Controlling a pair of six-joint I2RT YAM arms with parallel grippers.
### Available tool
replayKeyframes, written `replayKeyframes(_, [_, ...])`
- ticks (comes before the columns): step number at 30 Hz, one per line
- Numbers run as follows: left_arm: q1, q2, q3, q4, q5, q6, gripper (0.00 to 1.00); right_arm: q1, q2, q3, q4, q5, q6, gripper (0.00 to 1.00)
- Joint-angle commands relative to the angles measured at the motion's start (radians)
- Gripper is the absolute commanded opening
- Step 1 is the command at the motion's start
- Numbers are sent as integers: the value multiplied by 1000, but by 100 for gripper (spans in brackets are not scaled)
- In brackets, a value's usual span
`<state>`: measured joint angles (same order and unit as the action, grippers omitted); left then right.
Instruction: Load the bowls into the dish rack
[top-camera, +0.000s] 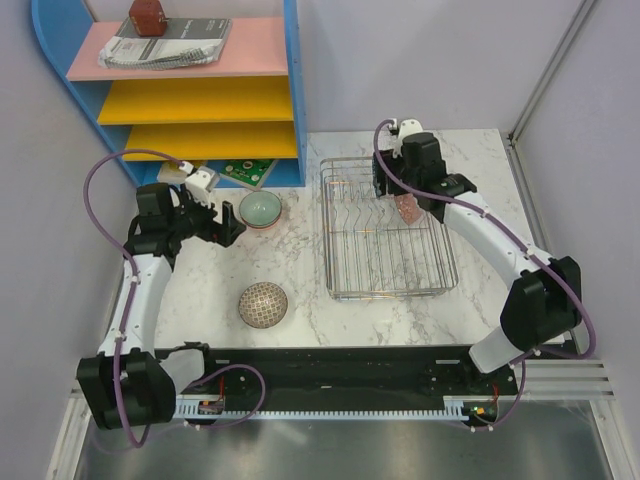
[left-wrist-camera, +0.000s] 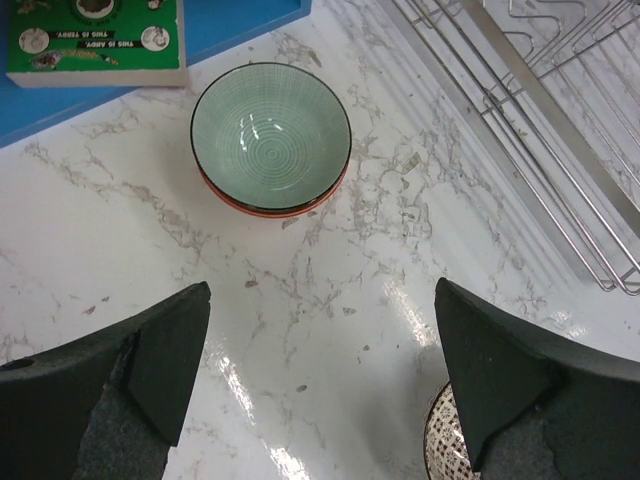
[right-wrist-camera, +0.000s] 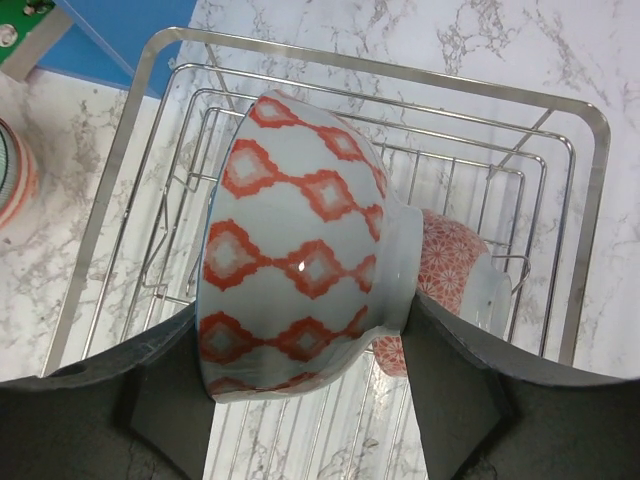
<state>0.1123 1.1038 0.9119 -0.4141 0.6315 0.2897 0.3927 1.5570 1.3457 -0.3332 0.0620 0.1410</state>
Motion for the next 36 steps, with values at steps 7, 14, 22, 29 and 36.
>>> replayKeyframes(7, [96, 4, -33, 41, 74, 20, 100, 90, 47, 84, 31, 231, -129, 0])
replayKeyframes(14, [105, 21, -59, 58, 114, 8, 100, 143, 113, 115, 26, 271, -158, 0])
replayKeyframes(22, [107, 27, -59, 60, 125, 5, 100, 187, 164, 132, 25, 314, -188, 0])
replayKeyframes(29, [109, 24, -62, 63, 129, 6, 100, 221, 222, 147, 25, 354, -212, 0])
replayKeyframes(36, [110, 18, -68, 66, 131, 6, 100, 255, 282, 171, 26, 397, -222, 0])
